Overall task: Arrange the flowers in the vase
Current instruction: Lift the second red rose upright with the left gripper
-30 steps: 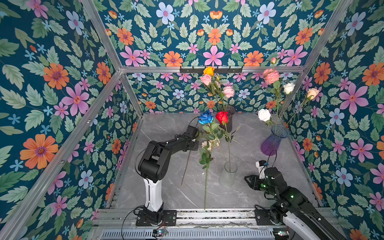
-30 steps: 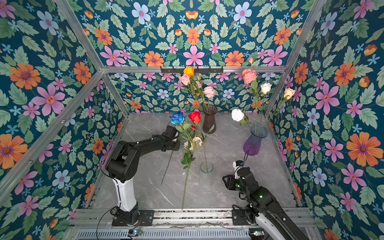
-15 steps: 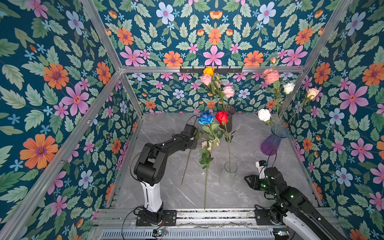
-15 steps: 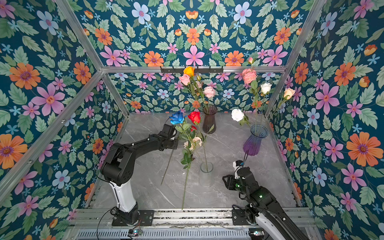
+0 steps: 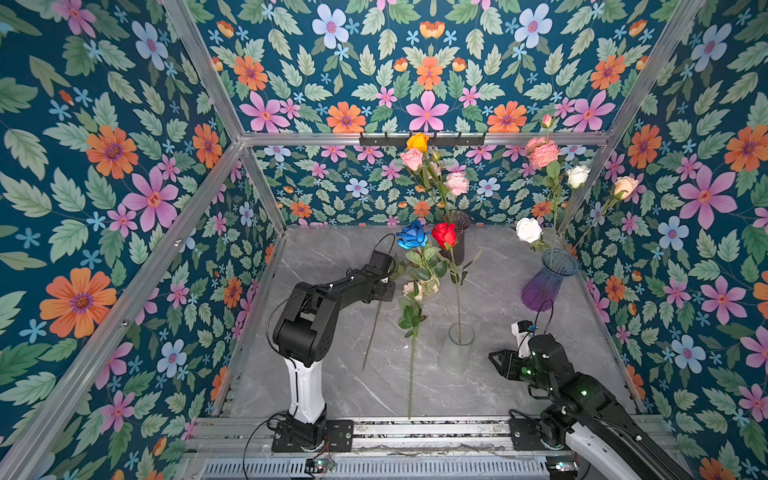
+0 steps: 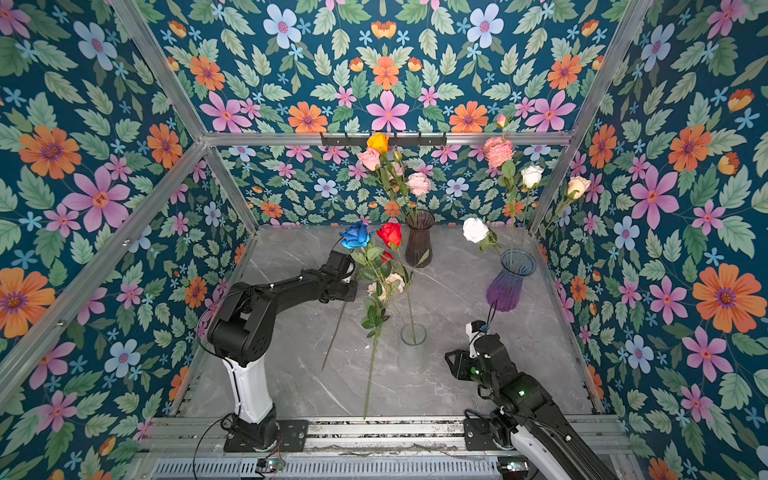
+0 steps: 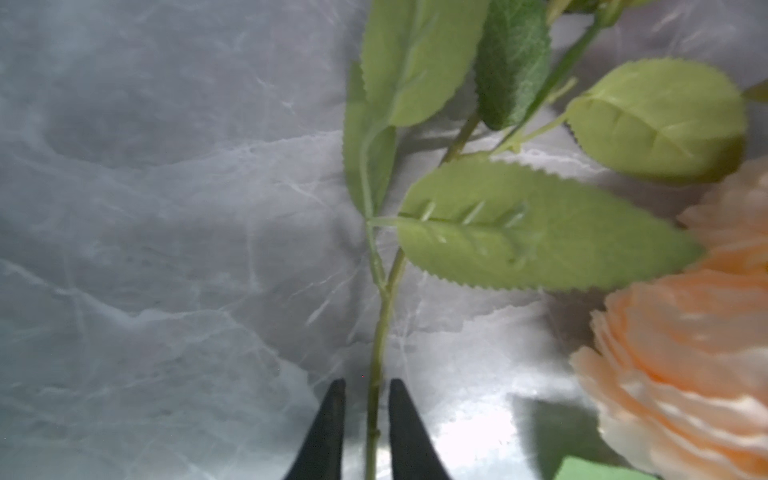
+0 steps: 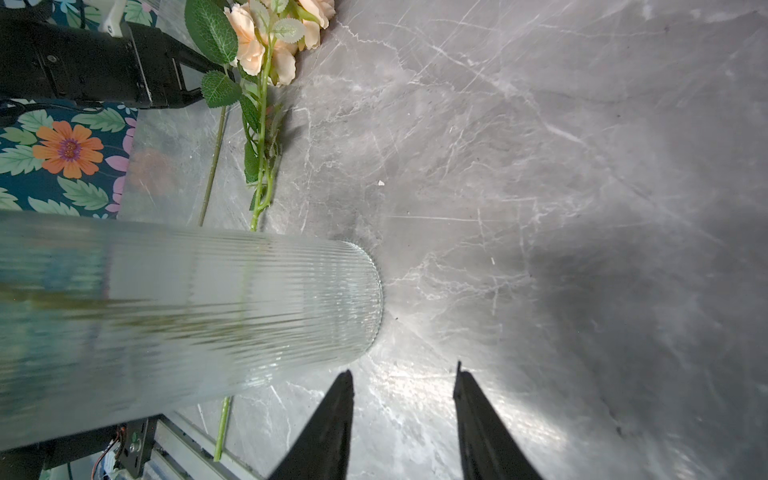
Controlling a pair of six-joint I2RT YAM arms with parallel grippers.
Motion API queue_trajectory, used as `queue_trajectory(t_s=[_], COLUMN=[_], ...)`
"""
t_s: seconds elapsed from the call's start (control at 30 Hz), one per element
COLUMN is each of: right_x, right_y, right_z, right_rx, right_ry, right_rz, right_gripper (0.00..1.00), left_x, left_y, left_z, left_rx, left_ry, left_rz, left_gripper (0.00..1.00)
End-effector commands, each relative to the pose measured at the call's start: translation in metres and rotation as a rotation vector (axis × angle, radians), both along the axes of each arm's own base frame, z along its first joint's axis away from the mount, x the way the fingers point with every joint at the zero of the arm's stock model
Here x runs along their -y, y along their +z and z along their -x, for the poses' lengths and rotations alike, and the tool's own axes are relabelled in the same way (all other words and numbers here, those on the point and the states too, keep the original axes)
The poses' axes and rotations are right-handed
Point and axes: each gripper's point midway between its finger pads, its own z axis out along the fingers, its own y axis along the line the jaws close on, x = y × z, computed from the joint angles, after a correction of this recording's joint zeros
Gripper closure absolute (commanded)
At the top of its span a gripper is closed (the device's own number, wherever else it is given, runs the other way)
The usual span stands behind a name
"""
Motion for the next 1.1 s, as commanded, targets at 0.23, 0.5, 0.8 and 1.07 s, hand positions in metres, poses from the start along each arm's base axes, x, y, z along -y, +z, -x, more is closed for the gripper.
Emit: queue_trajectory(t_s=[0.23,0.5,0.8,1.07], right_x=[0.000,0.000,0.000,-0.002], right_y=[0.004,0.004,0.003,0.005], right_z=[-0.003,-0.004,-0.003,-0.002], right_rx=[0.019,0.019,0.015,0.026], right_ry=[-0.004,-0.007,-0.008,0.004], right_rz=[-0.003,-0.002,-0.001,-0.015], right_gripper=[0.58,0.58,0.58,0.58], left_x=[0.006,0.004,0.001,-0.011], left_y=[0.018,0.082,0.180,0.266], left_z=[0.000,0.003,0.031,0.093], left_rx=[0.030,0.145,0.333,0.506], left_ry=[0.000,0.020,-0.005,-0.070], left_rz=[0.053,0.130,0.284,0.465], left_gripper=[0.98,1.00,0.99,1.00])
